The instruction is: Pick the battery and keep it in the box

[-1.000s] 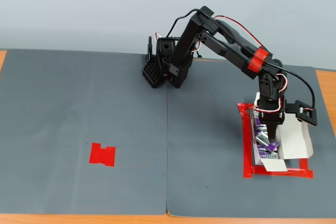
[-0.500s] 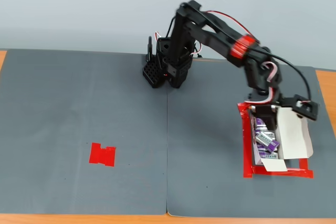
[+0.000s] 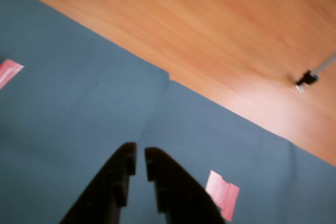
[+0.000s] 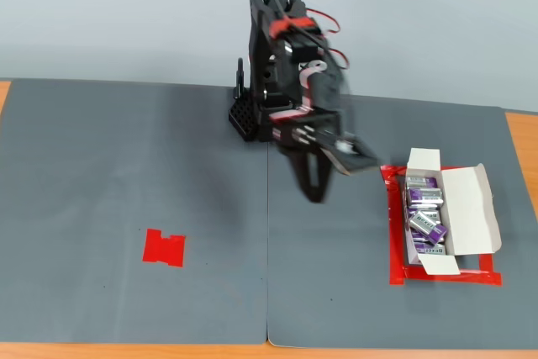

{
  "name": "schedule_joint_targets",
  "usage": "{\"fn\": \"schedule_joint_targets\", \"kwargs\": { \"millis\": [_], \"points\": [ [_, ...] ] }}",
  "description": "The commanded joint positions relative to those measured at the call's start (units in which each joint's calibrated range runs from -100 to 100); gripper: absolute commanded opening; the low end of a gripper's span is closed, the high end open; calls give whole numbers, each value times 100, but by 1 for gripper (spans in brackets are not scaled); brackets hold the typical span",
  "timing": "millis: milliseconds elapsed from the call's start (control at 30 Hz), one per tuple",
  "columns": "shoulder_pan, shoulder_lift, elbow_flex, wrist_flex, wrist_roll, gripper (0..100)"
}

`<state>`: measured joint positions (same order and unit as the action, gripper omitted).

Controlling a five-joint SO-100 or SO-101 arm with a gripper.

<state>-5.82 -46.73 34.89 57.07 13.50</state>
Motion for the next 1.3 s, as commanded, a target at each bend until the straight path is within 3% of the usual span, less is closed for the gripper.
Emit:
{"fn": "schedule_joint_targets", "kwargs": {
  "millis": [0,300,800,1267],
  "points": [
    [653,-740,378,-64,-25,2],
    [1205,-2182,1753,-64,-941,2],
    [586,-5208,4982,-64,-952,2],
    [302,-5276,6203,326,-973,2]
  ]
}}
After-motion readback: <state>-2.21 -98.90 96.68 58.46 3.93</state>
